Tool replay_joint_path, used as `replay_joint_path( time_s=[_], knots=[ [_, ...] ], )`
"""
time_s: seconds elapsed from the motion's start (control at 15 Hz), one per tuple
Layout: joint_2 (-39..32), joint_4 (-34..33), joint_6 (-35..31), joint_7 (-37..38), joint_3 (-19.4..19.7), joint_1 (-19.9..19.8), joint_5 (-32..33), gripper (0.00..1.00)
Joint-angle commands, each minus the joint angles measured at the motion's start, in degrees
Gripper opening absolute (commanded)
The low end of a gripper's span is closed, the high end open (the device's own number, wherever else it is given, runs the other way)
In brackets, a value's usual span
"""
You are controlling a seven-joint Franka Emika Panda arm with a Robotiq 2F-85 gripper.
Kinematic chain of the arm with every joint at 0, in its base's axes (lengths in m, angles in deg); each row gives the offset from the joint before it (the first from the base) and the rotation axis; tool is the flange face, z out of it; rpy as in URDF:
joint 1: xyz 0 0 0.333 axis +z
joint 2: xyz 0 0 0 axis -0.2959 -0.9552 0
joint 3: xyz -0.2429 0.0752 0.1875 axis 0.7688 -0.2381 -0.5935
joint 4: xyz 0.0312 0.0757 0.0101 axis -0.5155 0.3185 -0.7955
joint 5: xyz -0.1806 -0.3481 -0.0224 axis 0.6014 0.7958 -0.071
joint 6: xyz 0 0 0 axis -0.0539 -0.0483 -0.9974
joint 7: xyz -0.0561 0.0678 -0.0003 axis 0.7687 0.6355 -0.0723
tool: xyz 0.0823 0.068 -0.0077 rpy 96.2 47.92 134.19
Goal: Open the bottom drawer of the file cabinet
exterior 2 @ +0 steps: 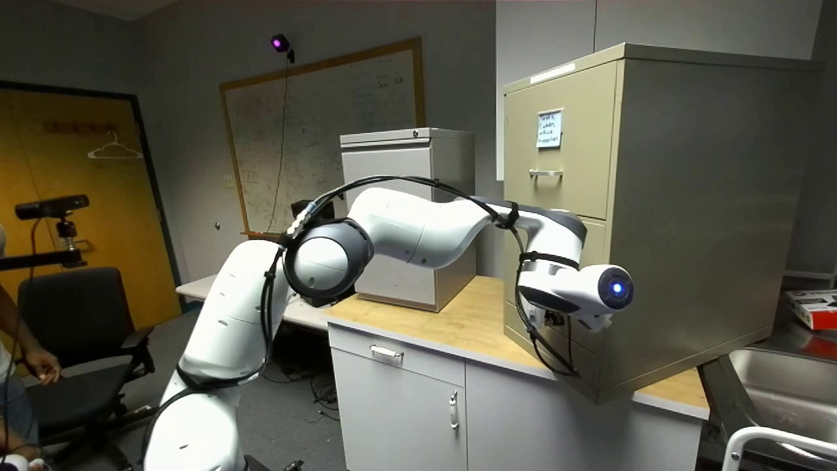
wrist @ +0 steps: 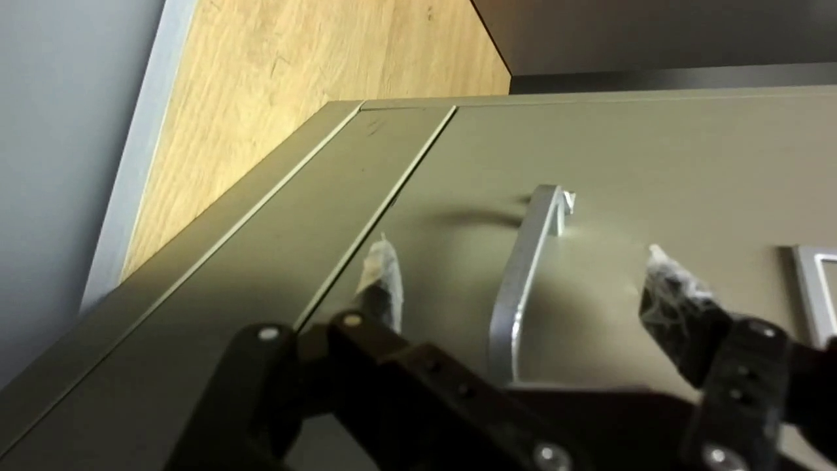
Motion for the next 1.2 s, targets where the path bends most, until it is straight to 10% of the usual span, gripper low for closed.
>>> replay_joint_path(
  time_s=[0.0, 0.6, 1.13],
  knots=[
    [-4.7, -6.6, 2.4, 4.8, -1.6, -2.7, 1.3, 0.67],
    [-3.1, -8.8, 3.7, 11.2, -0.1, -1.8, 10.6, 0.02],
    [5.8, -7.8, 0.2, 21.8, 3.6, 8.9, 37.6, 0.04]
  ],
)
